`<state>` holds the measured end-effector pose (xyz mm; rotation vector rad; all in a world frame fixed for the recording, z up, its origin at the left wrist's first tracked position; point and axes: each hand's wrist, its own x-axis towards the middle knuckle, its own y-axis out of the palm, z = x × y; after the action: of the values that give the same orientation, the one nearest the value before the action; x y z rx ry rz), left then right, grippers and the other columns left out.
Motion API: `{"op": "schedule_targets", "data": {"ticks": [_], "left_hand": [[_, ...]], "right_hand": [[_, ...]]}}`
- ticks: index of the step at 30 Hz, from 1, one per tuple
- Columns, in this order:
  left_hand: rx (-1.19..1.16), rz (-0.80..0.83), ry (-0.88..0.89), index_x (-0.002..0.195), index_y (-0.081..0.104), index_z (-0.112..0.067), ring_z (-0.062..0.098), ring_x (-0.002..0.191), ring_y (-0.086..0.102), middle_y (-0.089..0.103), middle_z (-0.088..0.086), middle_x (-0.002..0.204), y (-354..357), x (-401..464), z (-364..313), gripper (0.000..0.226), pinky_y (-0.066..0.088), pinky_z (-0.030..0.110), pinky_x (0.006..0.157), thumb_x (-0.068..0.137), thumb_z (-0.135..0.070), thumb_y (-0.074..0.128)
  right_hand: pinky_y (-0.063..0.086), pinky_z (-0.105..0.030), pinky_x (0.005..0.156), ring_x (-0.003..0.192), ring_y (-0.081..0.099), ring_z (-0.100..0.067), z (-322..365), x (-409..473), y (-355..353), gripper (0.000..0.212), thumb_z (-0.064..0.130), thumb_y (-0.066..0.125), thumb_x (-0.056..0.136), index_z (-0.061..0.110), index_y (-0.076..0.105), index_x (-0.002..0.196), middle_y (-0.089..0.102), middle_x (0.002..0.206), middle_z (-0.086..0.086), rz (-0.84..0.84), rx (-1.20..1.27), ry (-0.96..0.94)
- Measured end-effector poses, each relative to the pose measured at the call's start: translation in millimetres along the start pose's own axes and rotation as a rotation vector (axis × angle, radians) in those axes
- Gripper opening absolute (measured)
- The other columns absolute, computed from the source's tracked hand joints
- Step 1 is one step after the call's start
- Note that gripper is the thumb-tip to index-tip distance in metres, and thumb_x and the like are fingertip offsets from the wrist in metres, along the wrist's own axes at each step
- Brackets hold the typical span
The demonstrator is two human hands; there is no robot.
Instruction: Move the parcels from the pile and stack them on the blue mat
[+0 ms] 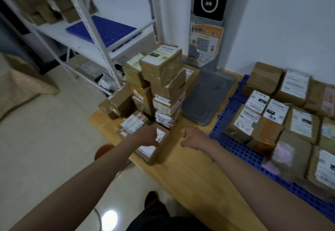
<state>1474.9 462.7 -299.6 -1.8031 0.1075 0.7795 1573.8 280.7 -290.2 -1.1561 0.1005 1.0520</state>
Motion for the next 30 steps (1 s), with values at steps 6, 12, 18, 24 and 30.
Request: {"op": "schedule_targets", "data": {"ticks": [6,12,18,24,30], "left_hand": [[-0.004,-0.058,-0.097,0.114,0.058,-0.010,0.021,0.098,0.059,0.061,0.008,0.114,-21,5,60,0.050,0.049,0.030,0.072,0.076,-0.033,0.080],[0.057,-0.088,-0.087,0.132,0.044,-0.009,0.026,0.108,0.055,0.045,0.010,0.129,-33,28,119,0.078,0.048,0.030,0.075,0.070,-0.036,0.084],[-0.015,-0.006,0.007,0.136,0.041,-0.008,0.025,0.120,0.048,0.046,0.010,0.134,-32,57,164,0.082,0.044,0.031,0.090,0.073,-0.038,0.082],[-0.155,0.078,0.146,0.129,0.051,-0.005,0.027,0.116,0.054,0.055,0.014,0.130,-21,66,179,0.072,0.049,0.038,0.092,0.069,-0.025,0.085],[-0.227,0.084,0.236,0.131,0.053,-0.010,0.025,0.117,0.055,0.059,0.010,0.129,-19,59,183,0.072,0.049,0.036,0.092,0.068,-0.020,0.085]], "right_hand": [[0.058,-0.035,0.055,0.067,0.061,-0.018,44,24,15,0.025,0.028,0.062,0.081,0.009,0.063,0.097,0.064,0.088,-0.005,0.005,0.084,-0.018],[0.054,-0.036,0.065,0.090,0.068,-0.036,87,66,40,0.048,0.021,0.062,0.084,-0.006,0.057,0.123,0.058,0.128,-0.025,0.041,0.171,0.054],[0.060,-0.040,0.077,0.096,0.067,-0.028,129,103,72,0.048,0.020,0.066,0.087,0.005,0.053,0.131,0.061,0.119,-0.015,0.066,0.323,0.173],[0.058,-0.029,0.073,0.106,0.063,-0.024,160,118,102,0.051,0.021,0.066,0.088,0.015,0.049,0.136,0.059,0.125,-0.008,0.041,0.512,0.240],[0.048,-0.028,0.081,0.111,0.060,-0.025,174,118,120,0.052,0.025,0.074,0.082,0.014,0.055,0.129,0.063,0.119,-0.007,-0.090,0.624,0.252]]}}
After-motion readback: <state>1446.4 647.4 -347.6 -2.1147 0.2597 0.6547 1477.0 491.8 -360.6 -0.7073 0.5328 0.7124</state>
